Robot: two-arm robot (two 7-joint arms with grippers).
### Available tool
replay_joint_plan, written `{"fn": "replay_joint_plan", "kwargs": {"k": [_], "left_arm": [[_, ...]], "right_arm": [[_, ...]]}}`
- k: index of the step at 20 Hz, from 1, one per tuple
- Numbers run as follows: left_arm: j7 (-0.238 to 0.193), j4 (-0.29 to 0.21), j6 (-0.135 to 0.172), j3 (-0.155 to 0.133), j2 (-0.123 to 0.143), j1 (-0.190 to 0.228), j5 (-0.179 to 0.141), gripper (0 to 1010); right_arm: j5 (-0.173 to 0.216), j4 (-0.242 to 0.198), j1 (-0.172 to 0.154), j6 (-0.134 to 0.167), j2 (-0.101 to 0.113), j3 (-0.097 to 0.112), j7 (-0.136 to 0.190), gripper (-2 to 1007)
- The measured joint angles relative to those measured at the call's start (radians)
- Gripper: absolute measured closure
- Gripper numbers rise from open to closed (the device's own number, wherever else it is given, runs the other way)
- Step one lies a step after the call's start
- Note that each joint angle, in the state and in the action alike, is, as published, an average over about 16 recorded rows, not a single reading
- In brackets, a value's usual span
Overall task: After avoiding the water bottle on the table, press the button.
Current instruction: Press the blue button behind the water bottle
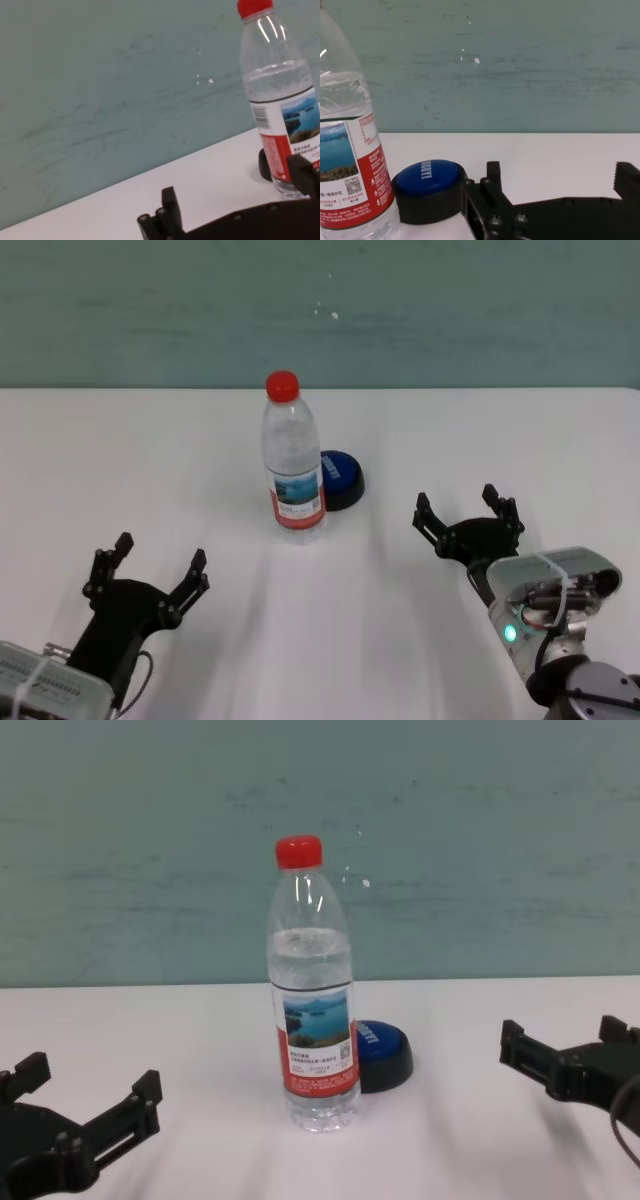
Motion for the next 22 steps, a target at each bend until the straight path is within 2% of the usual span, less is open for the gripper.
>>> {"fn": "replay_joint_plan", "kwargs": {"k": [22], "left_arm": [[-0.002, -0.001, 0.001, 0.000, 0.001, -0.001, 0.000, 10]], "right_arm": [[0.000, 0.000, 0.000, 0.000, 0.000, 0.000, 0.000, 1]]}}
